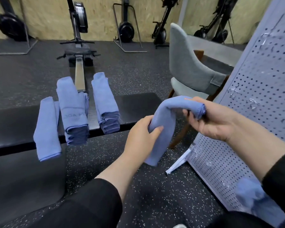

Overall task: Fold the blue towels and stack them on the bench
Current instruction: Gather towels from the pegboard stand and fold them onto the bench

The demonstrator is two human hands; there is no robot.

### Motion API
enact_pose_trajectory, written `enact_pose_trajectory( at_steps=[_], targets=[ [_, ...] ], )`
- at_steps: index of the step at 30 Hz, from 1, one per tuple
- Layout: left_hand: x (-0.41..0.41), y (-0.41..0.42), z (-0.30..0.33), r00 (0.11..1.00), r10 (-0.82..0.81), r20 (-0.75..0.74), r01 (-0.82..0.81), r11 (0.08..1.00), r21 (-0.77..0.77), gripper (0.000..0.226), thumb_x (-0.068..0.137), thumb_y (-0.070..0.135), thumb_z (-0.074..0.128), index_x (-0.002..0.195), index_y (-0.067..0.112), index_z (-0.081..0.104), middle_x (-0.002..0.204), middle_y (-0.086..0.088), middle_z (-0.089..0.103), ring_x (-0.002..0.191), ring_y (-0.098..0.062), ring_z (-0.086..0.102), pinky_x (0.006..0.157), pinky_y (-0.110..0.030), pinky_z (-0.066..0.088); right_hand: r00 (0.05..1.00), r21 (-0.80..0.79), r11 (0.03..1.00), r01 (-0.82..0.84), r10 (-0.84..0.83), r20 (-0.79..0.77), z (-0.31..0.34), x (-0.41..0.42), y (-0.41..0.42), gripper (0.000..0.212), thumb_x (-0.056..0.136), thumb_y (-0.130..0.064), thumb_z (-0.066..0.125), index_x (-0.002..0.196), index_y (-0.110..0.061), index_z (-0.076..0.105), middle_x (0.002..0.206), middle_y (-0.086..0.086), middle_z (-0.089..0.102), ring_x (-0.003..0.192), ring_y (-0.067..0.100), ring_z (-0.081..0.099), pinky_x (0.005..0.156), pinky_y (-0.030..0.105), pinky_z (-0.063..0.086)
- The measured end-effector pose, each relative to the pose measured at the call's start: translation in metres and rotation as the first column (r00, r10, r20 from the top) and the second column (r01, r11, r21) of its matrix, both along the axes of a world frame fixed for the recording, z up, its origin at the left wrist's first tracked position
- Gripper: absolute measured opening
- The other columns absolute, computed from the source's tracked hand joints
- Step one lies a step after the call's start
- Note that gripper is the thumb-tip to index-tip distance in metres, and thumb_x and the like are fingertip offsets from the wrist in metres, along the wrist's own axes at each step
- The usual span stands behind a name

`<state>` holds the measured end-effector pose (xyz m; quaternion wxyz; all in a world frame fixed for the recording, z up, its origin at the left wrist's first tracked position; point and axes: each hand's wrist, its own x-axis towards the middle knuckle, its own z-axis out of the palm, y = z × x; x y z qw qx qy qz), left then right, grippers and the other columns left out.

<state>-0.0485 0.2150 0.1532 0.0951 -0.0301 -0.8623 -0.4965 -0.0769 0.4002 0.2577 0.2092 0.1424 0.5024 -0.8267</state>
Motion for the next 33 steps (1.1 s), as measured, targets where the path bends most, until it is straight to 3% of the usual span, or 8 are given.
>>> enact_pose_trajectory(
  at_steps=[5, 9, 14, 18, 24, 26, 28, 33],
  targets=[
    [0.012, 0.019, 0.01, 0.999, -0.02, -0.037, 0.025, 0.989, 0.143, 0.013, 0.1, 0.023, 0.05, 0.099, 0.036, 0.048, 0.089, 0.014, 0.062, 0.073, -0.001, 0.054, 0.059, -0.019, 0.042, 0.996, -0.032, 0.999, -0.041, 0.044, 0.073, -0.003, 0.028, 0.049, 0.048, 0.053, -0.01, 0.09, 0.097, -0.008, 0.073, 0.073, 0.009, 0.066, 0.051, 0.014, 0.067, 0.041, 0.02, 0.054],
    [0.02, 0.031, 0.014, 0.994, -0.069, -0.079, 0.081, 0.985, 0.151, 0.02, 0.098, 0.02, 0.047, 0.109, 0.037, 0.046, 0.096, 0.019, 0.062, 0.085, -0.003, 0.058, 0.074, -0.032, 0.047, 0.991, -0.114, 0.99, -0.081, 0.092, 0.094, -0.014, 0.031, 0.076, 0.096, 0.009, 0.003, 0.101, 0.1, -0.001, 0.071, 0.088, 0.01, 0.062, 0.05, 0.016, 0.066, 0.04, 0.022, 0.053],
    [0.01, 0.025, 0.008, 0.986, -0.166, -0.03, 0.158, 0.972, -0.176, 0.024, 0.085, 0.045, 0.071, 0.099, 0.03, 0.058, 0.087, 0.012, 0.066, 0.087, -0.011, 0.06, 0.08, -0.035, 0.051, 0.992, -0.12, 0.991, -0.056, 0.069, 0.109, -0.019, 0.019, 0.086, 0.071, 0.035, 0.005, 0.098, 0.099, -0.003, 0.068, 0.09, 0.009, 0.058, 0.047, 0.013, 0.061, 0.039, 0.02, 0.051],
    [-0.001, 0.01, 0.003, 0.993, -0.121, -0.004, 0.113, 0.945, -0.306, 0.025, 0.084, 0.038, 0.068, 0.081, 0.02, 0.051, 0.074, 0.004, 0.06, 0.076, -0.019, 0.054, 0.073, -0.037, 0.049, 0.993, 0.262, 0.959, -0.103, 0.085, 0.081, -0.029, 0.016, 0.082, 0.038, 0.066, -0.011, 0.077, 0.104, -0.011, 0.071, 0.08, 0.009, 0.063, 0.047, 0.014, 0.059, 0.04, 0.02, 0.051],
    [-0.007, 0.008, -0.004, 0.992, -0.111, 0.058, 0.126, 0.875, -0.468, 0.028, 0.081, 0.037, 0.064, 0.069, 0.022, 0.044, 0.066, 0.002, 0.053, 0.068, -0.024, 0.047, 0.056, -0.033, 0.036, 0.872, 0.914, 0.323, 0.245, 0.34, -0.353, -0.043, 0.013, 0.064, 0.038, 0.092, -0.039, 0.07, 0.128, -0.028, 0.062, 0.128, -0.006, 0.064, 0.111, 0.011, 0.062, 0.095, 0.036, 0.052],
    [-0.008, 0.014, -0.003, 0.992, -0.089, 0.088, 0.122, 0.831, -0.543, 0.03, 0.077, 0.037, 0.065, 0.068, 0.019, 0.042, 0.065, 0.002, 0.05, 0.067, -0.025, 0.047, 0.053, -0.031, 0.031, 0.757, 0.984, 0.156, 0.081, 0.633, -0.162, -0.048, 0.024, 0.043, 0.066, 0.086, -0.04, 0.072, 0.146, -0.032, 0.047, 0.148, -0.008, 0.051, 0.133, 0.011, 0.05, 0.111, 0.033, 0.04],
    [-0.009, 0.022, -0.004, 0.99, -0.083, 0.116, 0.137, 0.78, -0.611, 0.025, 0.073, 0.033, 0.065, 0.073, 0.018, 0.045, 0.071, 0.002, 0.053, 0.074, -0.028, 0.054, 0.056, -0.031, 0.033, 0.673, 0.998, 0.006, -0.062, 0.739, 0.037, -0.066, 0.033, 0.021, 0.077, 0.077, -0.043, 0.075, 0.146, -0.031, 0.043, 0.15, -0.008, 0.049, 0.136, 0.017, 0.049, 0.11, 0.036, 0.041],
    [-0.011, 0.033, -0.005, 0.99, -0.088, 0.11, 0.14, 0.716, -0.684, 0.021, 0.077, 0.032, 0.061, 0.075, 0.02, 0.044, 0.073, 0.004, 0.052, 0.077, -0.028, 0.054, 0.059, -0.032, 0.036, 0.707, 0.995, -0.059, 0.085, 0.707, -0.018, -0.102, 0.028, 0.004, 0.031, 0.085, -0.031, 0.066, 0.111, -0.02, 0.054, 0.108, 0.003, 0.066, 0.102, 0.028, 0.06, 0.076, 0.038, 0.045]
  ],
)
